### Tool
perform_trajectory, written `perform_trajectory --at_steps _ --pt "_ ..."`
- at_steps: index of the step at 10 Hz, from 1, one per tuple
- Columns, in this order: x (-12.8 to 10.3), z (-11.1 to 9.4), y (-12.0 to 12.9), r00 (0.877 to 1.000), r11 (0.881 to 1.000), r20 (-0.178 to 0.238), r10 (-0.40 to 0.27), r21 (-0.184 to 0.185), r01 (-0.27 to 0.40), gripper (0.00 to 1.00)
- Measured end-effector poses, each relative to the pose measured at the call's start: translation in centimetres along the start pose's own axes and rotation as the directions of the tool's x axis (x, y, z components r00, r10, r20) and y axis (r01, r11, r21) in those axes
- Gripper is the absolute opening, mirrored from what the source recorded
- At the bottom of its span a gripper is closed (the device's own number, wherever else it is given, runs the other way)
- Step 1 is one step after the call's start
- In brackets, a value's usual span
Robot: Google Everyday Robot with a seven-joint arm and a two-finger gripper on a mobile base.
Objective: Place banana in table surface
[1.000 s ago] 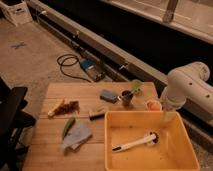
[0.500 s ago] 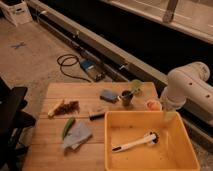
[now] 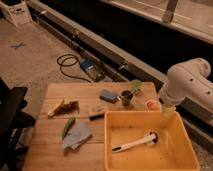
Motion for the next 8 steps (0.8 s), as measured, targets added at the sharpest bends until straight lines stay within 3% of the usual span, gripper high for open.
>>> perform_trajectory --at_steps 3,5,8 --pt "-5.6 -0.6 -2.9 0.991 0.991 0.009 -0.132 0.036 0.132 0.65" --pt "-10.7 -0.5 -4.1 0.974 0.973 0.028 -0.225 0.051 0.224 0.65" --pt "-18.6 0.3 -4.7 0.931 0.934 0.071 -0.357 0.062 0.353 0.65"
